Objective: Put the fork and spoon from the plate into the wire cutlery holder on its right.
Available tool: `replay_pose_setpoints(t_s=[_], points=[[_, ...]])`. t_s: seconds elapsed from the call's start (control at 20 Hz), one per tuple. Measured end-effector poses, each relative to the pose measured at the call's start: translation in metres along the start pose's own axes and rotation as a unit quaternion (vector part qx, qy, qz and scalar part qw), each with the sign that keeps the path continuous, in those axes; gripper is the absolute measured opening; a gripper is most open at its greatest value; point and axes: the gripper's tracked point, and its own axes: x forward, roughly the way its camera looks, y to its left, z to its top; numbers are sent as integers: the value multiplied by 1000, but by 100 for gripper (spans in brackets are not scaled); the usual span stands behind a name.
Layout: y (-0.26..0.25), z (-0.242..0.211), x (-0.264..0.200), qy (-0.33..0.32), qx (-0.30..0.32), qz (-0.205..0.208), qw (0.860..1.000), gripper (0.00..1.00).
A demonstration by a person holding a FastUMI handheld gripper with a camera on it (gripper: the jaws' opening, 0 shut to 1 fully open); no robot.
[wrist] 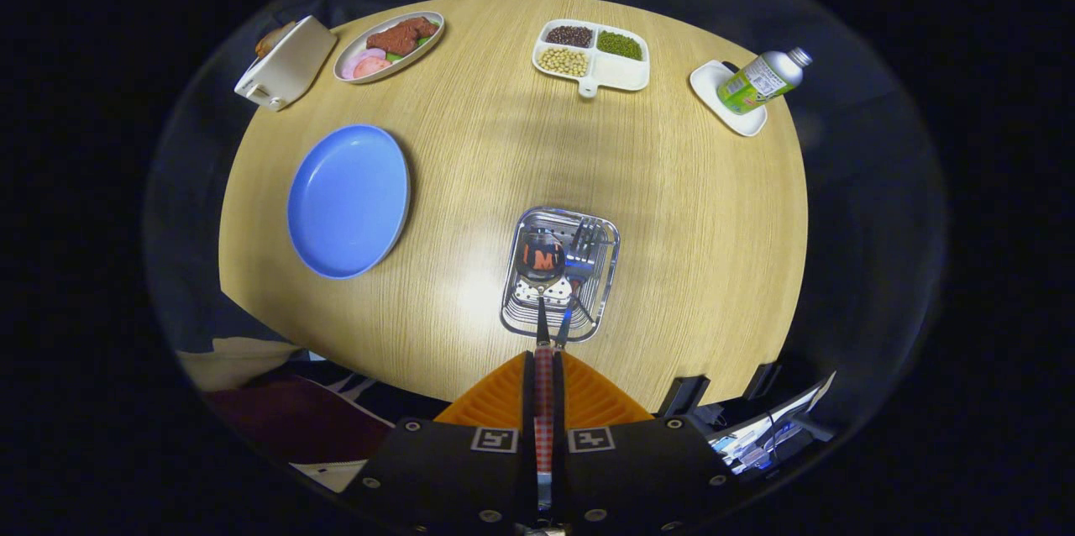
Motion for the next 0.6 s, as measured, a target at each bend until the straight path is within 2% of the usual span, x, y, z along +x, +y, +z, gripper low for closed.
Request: replay_pose_setpoints(t_s=[0.35,0.6], points=[[3,20,4,-3,7,21,1000,15],[5,45,-9,-67,48,49,995,41]])
